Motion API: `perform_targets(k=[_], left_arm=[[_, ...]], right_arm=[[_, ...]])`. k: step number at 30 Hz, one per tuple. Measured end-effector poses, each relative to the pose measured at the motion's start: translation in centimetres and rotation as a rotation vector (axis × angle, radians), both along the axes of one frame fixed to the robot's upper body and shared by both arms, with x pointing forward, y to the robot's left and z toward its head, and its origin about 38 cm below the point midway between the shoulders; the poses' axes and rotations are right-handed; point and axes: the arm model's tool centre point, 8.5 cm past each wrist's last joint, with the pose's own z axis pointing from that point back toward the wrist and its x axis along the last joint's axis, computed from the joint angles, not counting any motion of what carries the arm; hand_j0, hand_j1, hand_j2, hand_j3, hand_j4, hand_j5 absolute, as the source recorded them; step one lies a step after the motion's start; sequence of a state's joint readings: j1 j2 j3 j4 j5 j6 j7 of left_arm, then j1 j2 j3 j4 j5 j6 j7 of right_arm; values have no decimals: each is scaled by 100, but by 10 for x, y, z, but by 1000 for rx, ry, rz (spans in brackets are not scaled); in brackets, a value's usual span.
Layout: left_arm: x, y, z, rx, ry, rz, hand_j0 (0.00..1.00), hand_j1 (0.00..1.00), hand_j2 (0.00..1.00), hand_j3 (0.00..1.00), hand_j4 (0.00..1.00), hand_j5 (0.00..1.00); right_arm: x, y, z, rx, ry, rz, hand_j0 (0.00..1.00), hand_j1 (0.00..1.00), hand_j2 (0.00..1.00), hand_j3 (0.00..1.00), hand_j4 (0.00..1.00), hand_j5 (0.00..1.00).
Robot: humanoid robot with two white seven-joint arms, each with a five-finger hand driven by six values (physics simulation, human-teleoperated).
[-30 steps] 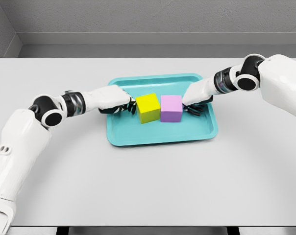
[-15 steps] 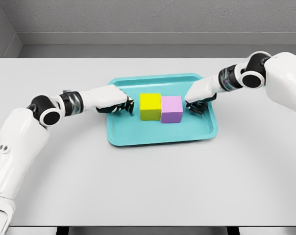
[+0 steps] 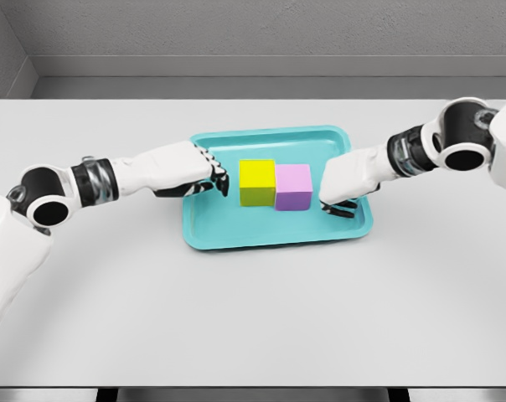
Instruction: Push two cubes
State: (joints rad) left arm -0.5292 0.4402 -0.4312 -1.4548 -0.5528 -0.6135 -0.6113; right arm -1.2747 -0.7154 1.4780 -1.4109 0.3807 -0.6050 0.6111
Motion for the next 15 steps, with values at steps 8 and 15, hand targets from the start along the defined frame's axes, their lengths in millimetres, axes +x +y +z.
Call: perform_targets(k=[8, 15], left_arm=[[-8, -4, -6, 1, 15, -21, 49, 49, 49, 49, 49, 49], [-9, -5, -9, 1, 23, -26, 49, 49, 49, 49, 49, 49]], right_arm=[[-17, 12, -7, -8, 24, 69, 13, 13, 13, 13, 13, 13], [-25, 27, -11, -6, 37, 116, 13, 13, 13, 13, 13, 13]])
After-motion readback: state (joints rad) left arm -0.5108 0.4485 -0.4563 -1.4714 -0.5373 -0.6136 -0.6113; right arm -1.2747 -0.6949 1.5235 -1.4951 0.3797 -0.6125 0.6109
